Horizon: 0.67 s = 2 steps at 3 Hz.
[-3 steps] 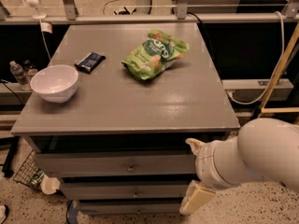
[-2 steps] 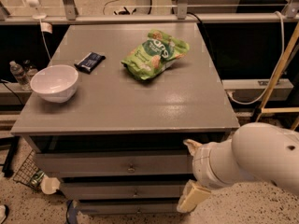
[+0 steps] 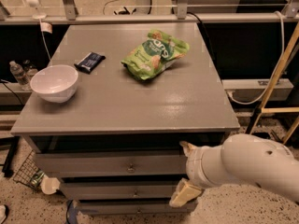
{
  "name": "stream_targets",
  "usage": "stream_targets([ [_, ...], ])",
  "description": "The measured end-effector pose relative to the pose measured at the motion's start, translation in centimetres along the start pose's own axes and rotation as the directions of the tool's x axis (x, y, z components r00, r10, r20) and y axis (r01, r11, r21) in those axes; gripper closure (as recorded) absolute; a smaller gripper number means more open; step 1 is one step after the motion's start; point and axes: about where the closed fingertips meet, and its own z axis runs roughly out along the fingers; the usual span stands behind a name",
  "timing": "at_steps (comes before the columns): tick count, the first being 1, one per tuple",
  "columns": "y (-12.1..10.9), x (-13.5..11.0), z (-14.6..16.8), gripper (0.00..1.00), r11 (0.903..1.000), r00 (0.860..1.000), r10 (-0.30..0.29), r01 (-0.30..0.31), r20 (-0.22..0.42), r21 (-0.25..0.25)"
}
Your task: Open top drawer
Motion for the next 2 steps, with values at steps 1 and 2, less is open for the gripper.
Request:
stream_targets([
  [1,-0.8,0.1,1.2,0.0,0.9996,1.0,0.008,-0.009,0.013,0.025],
  [2,-1.7,0.0,2.8,0.0,0.9996,1.0,0.011,-0.012,0.026,0.026],
])
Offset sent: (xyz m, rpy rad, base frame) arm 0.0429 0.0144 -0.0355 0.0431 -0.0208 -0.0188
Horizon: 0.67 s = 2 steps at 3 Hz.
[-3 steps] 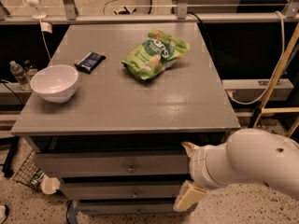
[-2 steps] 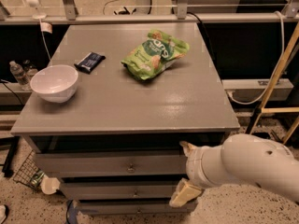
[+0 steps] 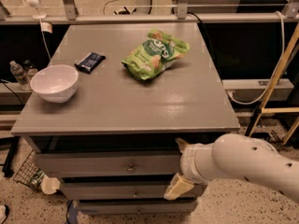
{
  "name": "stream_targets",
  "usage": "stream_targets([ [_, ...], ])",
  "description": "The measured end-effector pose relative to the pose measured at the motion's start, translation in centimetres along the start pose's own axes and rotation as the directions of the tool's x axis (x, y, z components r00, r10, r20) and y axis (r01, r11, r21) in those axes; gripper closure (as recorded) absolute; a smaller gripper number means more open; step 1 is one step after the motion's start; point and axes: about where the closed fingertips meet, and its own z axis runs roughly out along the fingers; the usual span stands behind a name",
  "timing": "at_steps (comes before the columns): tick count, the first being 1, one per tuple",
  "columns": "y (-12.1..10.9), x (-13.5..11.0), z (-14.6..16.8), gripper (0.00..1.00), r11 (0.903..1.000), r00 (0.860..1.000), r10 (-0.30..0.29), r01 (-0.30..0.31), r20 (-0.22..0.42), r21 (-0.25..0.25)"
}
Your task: Open top drawer
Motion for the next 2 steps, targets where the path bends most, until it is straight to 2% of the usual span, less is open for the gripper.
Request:
stream_targets([
  [1,-0.7,0.12,1.66,0.01,0.9999,1.0,0.009,-0.009,0.009,-0.007],
  [2,-1.19,0.2,2.19,0.23,0.9999,1.0,0.014,-0.014,0.014,0.002],
])
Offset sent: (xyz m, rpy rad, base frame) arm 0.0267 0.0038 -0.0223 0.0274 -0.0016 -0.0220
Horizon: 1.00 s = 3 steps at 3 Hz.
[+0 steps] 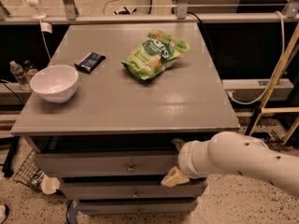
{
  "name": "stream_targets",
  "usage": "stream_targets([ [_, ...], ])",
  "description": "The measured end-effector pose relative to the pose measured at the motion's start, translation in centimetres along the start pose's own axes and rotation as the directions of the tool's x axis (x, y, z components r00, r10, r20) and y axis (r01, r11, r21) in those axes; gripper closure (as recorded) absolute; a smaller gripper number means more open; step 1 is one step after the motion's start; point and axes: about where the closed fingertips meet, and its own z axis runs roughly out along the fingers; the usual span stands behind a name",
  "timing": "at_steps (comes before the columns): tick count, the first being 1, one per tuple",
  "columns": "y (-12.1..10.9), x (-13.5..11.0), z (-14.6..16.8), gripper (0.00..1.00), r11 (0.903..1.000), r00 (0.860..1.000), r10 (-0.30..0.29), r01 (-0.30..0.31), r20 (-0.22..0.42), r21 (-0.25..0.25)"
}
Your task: Open top drawer
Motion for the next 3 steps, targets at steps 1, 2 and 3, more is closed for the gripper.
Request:
stream_targets([
  [1,-0.5,0.3,-0.7,0.46,0.9996,1.0,0.011,-0.011,0.006,0.024],
  [2,-0.3,0.8,-1.9,0.77,0.9993,0.999,0.025,-0.025,0.022,0.028],
  [3,0.4,1.3,-2.4,0.98,0.9995,0.999,0.031,-0.031,0.026,0.009],
])
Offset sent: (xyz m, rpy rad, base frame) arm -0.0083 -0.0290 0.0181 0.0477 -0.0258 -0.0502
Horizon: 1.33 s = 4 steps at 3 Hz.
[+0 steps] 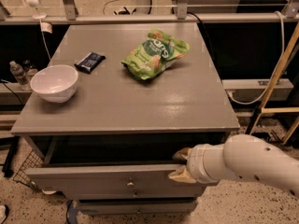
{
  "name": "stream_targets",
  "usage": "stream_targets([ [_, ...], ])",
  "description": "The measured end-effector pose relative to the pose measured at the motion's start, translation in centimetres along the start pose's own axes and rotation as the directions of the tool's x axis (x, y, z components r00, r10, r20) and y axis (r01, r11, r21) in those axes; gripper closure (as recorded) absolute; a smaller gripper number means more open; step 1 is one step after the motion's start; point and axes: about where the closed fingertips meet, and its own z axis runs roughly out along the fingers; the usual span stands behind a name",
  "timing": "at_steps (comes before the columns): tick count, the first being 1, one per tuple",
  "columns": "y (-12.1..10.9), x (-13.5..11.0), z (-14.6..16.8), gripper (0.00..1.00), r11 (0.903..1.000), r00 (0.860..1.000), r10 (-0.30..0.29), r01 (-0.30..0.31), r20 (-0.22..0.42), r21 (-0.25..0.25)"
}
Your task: Open top drawer
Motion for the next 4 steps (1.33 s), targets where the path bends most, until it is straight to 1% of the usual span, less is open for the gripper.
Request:
stream_targets([
  [1,0.6,0.1,-1.3,1.0,0.9998,1.0,-0.009,0.009,0.004,-0.02],
  [2,1.1,0.3,-2.1,1.0,0.999,1.0,-0.018,0.019,0.003,-0.04],
  [3,1.1,0.3,-2.2,1.0,0.999,1.0,-0.018,0.019,0.003,-0.04],
  [4,3.7,0.5,-2.2,1.0,0.9911,1.0,-0.012,0.014,0.019,-0.132],
])
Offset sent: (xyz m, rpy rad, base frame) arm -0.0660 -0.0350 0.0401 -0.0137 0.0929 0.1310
